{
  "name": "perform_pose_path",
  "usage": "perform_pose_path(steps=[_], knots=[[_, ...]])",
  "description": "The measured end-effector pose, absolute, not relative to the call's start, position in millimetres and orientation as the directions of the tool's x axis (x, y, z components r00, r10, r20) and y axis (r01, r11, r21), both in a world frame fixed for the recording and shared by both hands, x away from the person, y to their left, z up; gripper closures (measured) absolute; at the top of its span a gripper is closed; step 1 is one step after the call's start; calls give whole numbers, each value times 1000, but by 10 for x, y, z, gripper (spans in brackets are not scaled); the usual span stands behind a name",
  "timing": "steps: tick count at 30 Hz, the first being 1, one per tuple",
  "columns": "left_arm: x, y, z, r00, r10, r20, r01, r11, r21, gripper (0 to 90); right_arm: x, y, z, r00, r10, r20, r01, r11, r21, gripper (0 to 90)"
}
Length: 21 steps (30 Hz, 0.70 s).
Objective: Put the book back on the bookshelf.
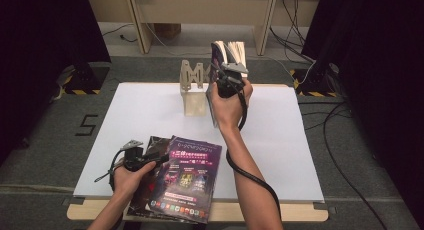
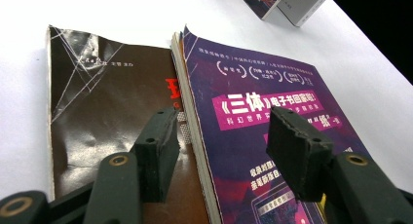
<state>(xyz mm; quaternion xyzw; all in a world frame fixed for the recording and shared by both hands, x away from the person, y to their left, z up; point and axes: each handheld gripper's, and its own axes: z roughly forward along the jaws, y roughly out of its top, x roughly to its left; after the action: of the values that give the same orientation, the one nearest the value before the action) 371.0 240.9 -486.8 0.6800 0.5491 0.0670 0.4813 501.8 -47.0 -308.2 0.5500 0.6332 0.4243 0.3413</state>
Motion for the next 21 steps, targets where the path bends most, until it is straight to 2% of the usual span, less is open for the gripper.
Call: perform_pose_path(steps=[21], knots=[[3737,2383,-4880,386,813,-435,688,59,723,443,4799,-577,-3103,-200,978,53,417,37,908,668]])
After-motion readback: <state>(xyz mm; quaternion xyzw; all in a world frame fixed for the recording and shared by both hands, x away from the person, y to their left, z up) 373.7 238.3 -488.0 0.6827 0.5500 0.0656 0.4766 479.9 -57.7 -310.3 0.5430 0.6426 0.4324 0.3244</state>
